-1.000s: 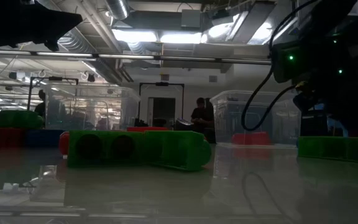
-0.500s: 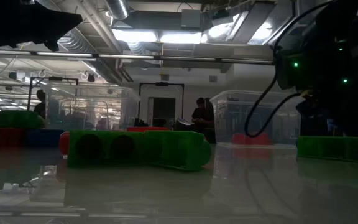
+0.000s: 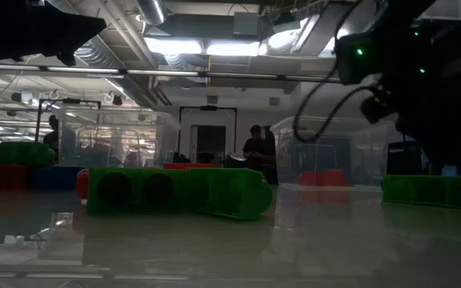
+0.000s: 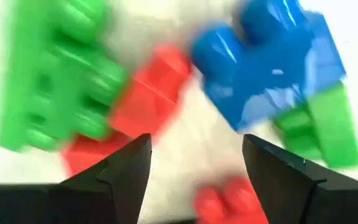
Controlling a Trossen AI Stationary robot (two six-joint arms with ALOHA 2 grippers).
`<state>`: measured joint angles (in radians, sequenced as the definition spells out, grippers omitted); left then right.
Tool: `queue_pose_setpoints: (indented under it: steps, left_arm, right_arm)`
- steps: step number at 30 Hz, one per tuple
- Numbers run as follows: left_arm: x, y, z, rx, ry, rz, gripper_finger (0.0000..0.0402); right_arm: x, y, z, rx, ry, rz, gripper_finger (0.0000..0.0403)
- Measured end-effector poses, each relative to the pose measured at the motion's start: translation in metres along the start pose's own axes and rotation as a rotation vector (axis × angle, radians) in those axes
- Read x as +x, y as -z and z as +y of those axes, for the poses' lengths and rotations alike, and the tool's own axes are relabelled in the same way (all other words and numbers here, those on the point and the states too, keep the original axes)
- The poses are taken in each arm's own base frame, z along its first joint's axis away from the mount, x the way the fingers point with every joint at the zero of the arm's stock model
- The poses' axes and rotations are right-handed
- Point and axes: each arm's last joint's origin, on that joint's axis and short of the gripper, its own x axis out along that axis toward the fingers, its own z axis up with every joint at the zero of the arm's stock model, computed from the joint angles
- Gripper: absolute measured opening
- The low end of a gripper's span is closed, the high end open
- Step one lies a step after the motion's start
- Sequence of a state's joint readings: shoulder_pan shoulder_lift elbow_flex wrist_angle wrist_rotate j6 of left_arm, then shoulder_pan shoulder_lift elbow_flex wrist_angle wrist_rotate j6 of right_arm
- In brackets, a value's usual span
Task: Sort blocks
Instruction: Put the red game piece into the top right transparent bin
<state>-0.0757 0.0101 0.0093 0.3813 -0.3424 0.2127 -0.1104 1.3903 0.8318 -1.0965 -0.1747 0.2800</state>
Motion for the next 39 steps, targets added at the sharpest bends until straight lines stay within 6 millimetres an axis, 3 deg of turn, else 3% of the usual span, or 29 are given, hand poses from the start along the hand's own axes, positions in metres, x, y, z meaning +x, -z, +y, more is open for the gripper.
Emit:
queue_pose_setpoints:
  steps: [16,39]
  left_arm:
    - [0.000,0.001,0.000,0.005,0.002,0.005,0.0004]
    - [0.000,0.000,0.000,0.005,0.001,0.004,0.0004]
  right_arm:
    - [0.024,0.004,0.016,0.130,-0.079,-0.039,0.0253]
    - [0.036,0.006,0.009,0.127,0.034,-0.102,0.0253]
